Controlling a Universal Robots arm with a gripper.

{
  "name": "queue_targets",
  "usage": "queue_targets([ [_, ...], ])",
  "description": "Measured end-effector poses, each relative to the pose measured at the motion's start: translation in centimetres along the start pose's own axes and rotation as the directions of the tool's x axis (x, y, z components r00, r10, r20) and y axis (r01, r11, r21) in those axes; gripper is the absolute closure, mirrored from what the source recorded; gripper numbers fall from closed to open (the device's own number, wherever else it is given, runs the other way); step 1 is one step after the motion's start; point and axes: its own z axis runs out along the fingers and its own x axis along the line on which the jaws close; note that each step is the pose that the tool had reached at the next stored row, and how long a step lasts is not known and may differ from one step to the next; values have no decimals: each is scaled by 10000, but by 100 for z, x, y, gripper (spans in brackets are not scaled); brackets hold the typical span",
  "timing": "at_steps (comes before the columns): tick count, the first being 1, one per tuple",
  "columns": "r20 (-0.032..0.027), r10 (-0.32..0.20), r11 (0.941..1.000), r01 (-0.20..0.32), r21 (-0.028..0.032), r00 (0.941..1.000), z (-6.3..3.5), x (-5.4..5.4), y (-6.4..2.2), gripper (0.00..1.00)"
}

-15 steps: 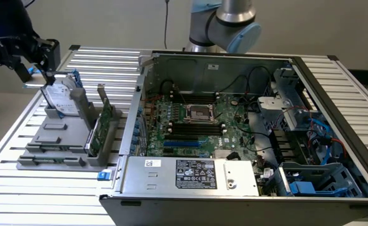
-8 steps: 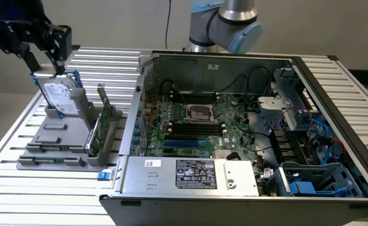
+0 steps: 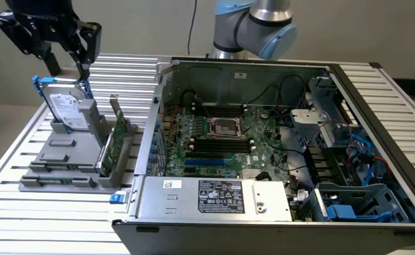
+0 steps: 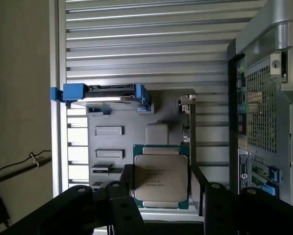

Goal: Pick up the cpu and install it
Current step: 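Pick up the cpu and move it towards the insertion slot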

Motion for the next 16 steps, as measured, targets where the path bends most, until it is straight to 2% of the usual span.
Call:
queue_targets([
  [9, -133, 13, 10000, -13, 5, 9999, -97, -402, 24, 45],
  [16, -175, 17, 10000, -17, 6, 9998, -140, -718, 40, 45],
])
